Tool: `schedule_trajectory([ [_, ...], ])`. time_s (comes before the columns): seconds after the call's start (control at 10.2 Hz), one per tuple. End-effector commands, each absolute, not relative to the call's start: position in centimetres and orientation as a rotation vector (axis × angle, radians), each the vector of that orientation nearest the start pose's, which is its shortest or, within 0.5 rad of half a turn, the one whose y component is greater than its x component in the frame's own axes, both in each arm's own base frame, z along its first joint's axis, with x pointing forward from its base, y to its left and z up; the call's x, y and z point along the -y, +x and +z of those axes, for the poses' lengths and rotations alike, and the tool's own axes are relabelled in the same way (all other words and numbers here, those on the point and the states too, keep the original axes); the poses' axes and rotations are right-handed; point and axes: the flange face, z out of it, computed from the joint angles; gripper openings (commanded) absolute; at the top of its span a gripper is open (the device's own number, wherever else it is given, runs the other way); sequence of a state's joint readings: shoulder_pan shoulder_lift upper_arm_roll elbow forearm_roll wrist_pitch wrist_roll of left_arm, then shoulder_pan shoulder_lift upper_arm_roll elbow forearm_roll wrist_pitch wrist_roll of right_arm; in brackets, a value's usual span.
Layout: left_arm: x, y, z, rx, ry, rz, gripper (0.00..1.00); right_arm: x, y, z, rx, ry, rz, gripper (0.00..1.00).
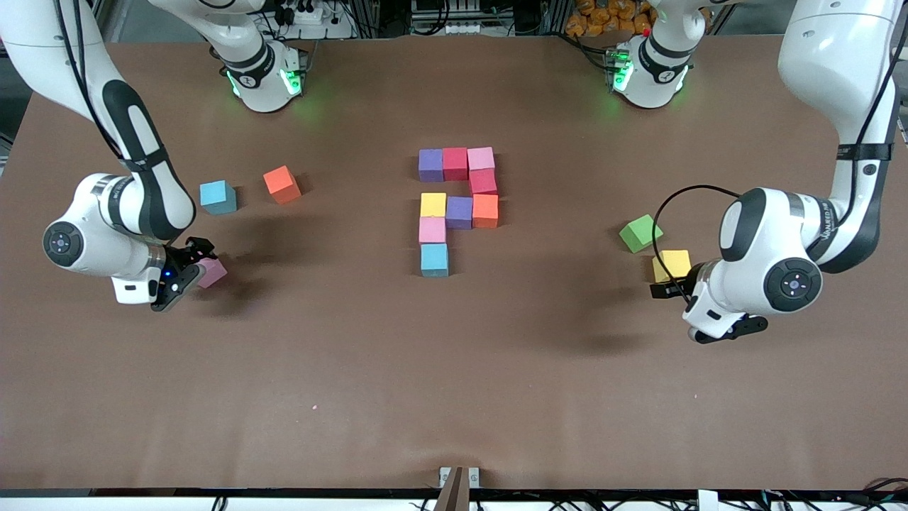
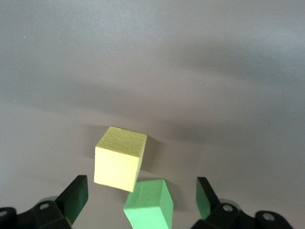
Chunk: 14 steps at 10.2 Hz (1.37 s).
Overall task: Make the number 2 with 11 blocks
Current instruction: 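Grasp the yellow cube with the left gripper while the right gripper lifts pink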
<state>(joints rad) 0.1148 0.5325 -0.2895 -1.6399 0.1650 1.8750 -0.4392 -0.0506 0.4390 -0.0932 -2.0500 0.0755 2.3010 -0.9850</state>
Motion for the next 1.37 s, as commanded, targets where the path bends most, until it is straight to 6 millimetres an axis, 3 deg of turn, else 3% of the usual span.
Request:
schedule_trajectory([
  [0.0, 6.3, 61.9, 29.0, 0.241, -3.018, 0.391, 1.0, 8.1, 56.1, 20.1, 1.137, -2.823, 0.176, 1.0],
  [0.2, 3.6, 60.9, 26.6, 0.205, -3.042, 0.397, 1.0, 8.1, 55.8, 19.6, 1.15, -2.851, 0.126, 1.0],
  [0.59, 3.7, 59.5, 23.9, 0.182, -3.056, 0.411, 1.0, 8.2, 55.7, 19.5, 1.146, -2.85, 0.138, 1.0],
  [0.88, 3.8, 59.4, 23.0, 0.178, -3.056, 0.432, 1.0, 8.3, 55.4, 19.5, 1.14, -2.84, 0.158, 1.0],
  [1.08, 3.7, 59.3, 22.0, 0.17, -3.059, 0.445, 1.0, 8.2, 55.3, 19.5, 1.137, -2.834, 0.172, 0.57],
  [1.17, 3.8, 59.0, 21.6, 0.16, -3.059, 0.446, 1.0, 8.2, 55.3, 19.6, 1.137, -2.834, 0.171, 0.42],
  [1.27, 3.8, 58.9, 21.4, 0.137, -3.062, 0.445, 1.0, 8.2, 55.7, 20.1, 1.14, -2.833, 0.166, 0.41],
])
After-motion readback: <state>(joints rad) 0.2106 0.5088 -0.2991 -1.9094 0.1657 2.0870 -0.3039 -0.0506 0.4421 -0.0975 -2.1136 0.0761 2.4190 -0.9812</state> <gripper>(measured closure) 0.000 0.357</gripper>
